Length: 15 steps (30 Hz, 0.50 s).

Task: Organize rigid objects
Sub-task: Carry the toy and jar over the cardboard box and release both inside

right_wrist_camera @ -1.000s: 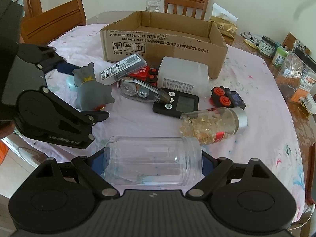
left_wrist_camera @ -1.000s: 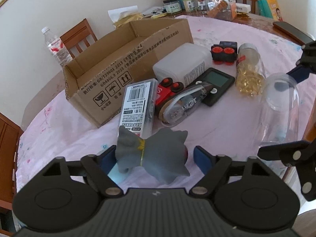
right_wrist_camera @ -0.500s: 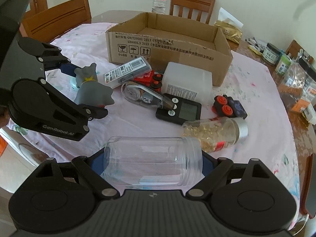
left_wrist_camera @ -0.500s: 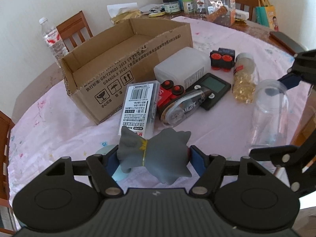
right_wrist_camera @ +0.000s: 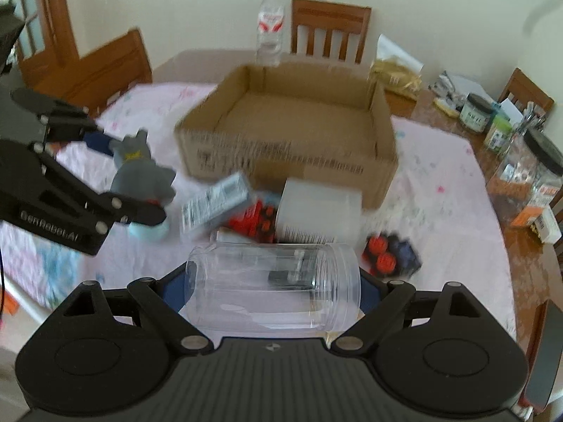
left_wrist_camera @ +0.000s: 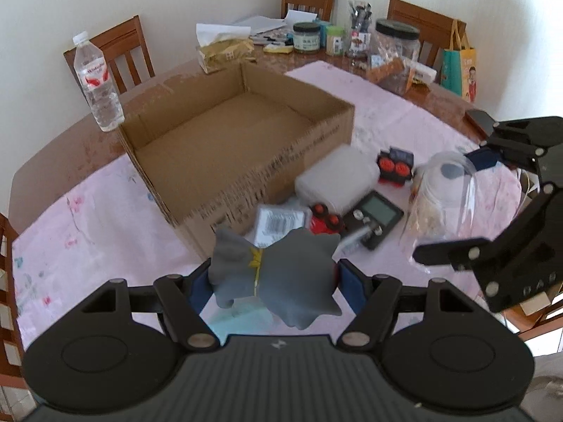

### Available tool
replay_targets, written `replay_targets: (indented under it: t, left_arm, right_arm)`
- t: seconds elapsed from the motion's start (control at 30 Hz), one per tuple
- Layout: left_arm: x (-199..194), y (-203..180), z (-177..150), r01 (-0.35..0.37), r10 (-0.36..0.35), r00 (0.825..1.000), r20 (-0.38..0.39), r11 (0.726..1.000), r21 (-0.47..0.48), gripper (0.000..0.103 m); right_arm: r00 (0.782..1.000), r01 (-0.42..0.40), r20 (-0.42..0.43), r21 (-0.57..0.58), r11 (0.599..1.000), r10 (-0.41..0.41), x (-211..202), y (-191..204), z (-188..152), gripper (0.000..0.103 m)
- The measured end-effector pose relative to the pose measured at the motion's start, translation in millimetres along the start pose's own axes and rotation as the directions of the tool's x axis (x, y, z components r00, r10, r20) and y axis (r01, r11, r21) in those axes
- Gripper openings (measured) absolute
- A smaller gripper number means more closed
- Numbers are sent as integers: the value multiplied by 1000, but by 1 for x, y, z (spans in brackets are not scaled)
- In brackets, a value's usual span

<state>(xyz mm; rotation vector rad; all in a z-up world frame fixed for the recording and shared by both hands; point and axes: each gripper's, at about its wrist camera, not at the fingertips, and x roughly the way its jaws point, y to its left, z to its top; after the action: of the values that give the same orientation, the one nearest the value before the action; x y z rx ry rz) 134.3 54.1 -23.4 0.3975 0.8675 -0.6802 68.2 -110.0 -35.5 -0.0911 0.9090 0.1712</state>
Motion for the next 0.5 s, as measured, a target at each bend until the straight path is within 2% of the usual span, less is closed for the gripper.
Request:
replay_targets:
  t: [0.17, 0.27, 0.5]
  left_arm:
    - [-3, 13, 24, -24, 25, 999, 20, 999, -27, 72]
    - [2, 19, 40, -71, 73, 997, 29, 995, -63, 72]
    - [20, 39, 78, -120, 129, 990, 53, 982, -147, 72]
  right_arm:
    - [999, -21, 37, 10, 1000, 21, -1, -16, 32, 93]
    - [997, -44, 65, -24, 999, 46, 3, -27, 50, 93]
    - [993, -80, 83, -80, 994, 86, 24, -53, 90, 93]
